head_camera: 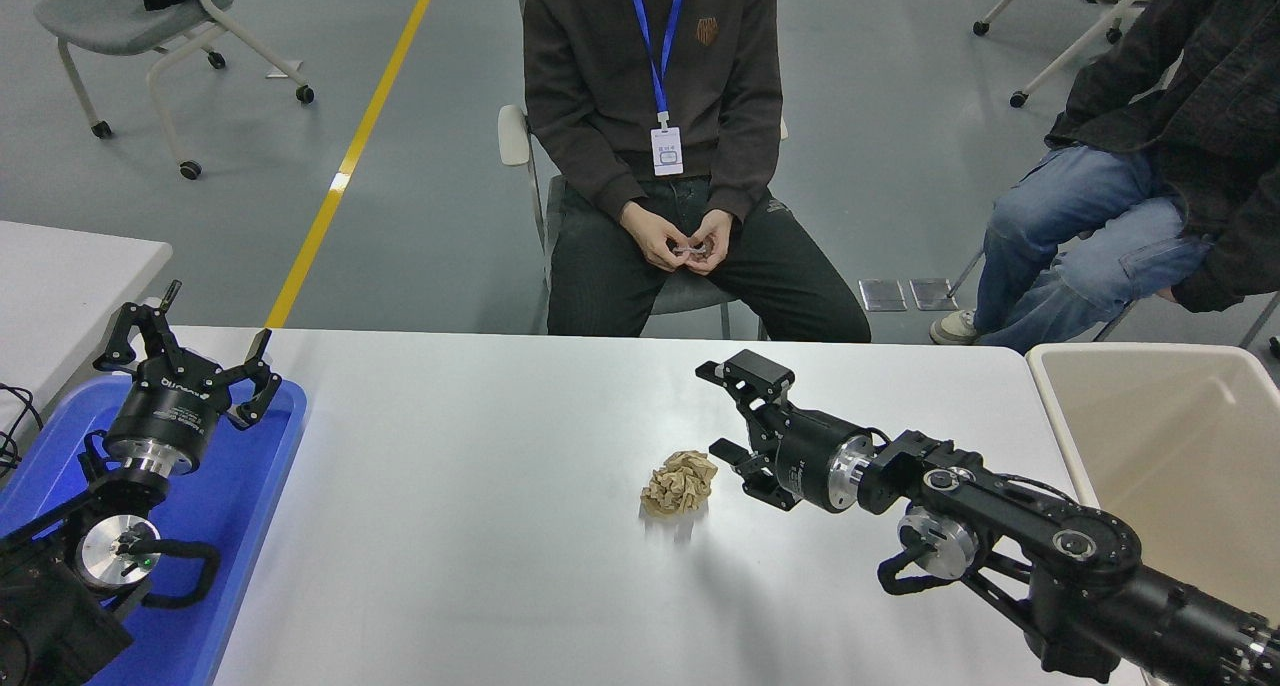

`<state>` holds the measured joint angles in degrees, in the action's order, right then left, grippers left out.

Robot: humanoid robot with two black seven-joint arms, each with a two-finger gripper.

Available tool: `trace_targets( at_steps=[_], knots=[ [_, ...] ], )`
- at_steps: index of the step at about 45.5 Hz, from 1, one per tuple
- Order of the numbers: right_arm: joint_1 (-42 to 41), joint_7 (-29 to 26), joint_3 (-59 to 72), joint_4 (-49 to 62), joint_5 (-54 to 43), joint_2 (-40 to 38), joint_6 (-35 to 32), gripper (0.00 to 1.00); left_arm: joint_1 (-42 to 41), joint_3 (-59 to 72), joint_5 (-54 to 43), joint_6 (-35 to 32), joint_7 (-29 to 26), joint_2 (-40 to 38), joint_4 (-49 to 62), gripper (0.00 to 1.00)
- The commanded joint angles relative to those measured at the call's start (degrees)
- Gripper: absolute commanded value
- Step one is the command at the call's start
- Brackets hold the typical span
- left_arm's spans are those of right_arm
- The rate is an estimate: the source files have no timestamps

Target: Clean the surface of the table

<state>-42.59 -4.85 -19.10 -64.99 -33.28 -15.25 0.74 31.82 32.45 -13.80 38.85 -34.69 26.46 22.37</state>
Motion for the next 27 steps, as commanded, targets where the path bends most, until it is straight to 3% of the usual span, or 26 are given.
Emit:
trace_targets(
  at_steps=[1, 6, 10, 27],
  knots=[
    [-11.7, -15.8, 12.9, 0.6, -0.6, 0.7, -0.3, 1.00, 0.0, 0.0, 0.0, 0.0, 0.0, 0.0, -0.1, 1.00],
    [-16.3, -26.4, 15.7, 0.8, -0.6, 1.8, -2.0, 1.00, 0.0, 0.0, 0.0, 0.0, 0.0, 0.0, -0.1, 1.00],
    [-17.6, -30.2, 15.1, 0.8, -0.5, 2.6, -5.6, 1.00, 0.0, 0.0, 0.0, 0.0, 0.0, 0.0, 0.0, 1.00],
    [-15.3, -34.4, 10.1, 10.9, 6.5, 15.2, -4.3, 1.00, 0.0, 0.0, 0.0, 0.0, 0.0, 0.0, 0.0, 1.00]
  ],
)
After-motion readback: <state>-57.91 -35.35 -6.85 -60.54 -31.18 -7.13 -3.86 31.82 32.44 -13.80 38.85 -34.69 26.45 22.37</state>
